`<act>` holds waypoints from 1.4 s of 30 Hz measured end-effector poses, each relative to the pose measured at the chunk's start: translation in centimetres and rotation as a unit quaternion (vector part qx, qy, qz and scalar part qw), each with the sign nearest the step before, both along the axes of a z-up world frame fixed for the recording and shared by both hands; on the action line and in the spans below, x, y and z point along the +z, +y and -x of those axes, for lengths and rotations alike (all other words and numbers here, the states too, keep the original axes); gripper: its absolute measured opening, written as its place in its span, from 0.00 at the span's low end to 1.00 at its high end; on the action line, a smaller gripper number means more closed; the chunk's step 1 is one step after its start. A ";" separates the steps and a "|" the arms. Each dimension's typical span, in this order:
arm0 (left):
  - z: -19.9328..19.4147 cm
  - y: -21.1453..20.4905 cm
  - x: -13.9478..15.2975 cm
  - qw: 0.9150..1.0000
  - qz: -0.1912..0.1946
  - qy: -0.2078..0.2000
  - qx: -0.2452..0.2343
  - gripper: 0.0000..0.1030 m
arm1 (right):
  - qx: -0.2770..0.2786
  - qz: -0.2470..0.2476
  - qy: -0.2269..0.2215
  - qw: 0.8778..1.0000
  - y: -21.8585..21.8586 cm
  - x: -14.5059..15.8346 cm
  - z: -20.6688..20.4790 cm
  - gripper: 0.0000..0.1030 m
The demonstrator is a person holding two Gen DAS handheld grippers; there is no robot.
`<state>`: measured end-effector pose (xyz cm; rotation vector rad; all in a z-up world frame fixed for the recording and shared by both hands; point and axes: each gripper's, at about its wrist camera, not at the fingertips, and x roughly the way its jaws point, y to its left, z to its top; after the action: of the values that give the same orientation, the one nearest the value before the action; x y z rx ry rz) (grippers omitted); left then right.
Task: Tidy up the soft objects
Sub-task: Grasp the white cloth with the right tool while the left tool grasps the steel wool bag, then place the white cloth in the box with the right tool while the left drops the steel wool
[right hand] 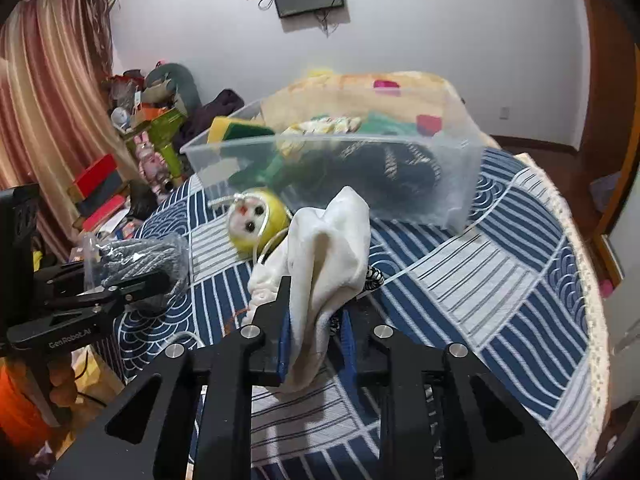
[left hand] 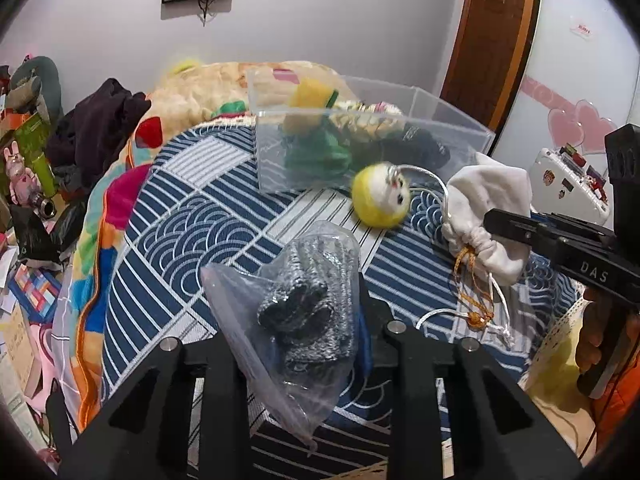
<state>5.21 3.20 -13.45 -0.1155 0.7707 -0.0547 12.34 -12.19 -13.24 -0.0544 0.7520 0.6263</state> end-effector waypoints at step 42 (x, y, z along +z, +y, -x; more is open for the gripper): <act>-15.0 -0.5 7.0 0.997 0.015 -0.070 0.007 0.28 | -0.069 -0.013 -0.122 0.990 1.0 7.9 -8.7 0.17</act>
<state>20.18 2.67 -6.48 -0.1442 0.6299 -0.0606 21.03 -11.18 -5.29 -0.0528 0.5063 0.4878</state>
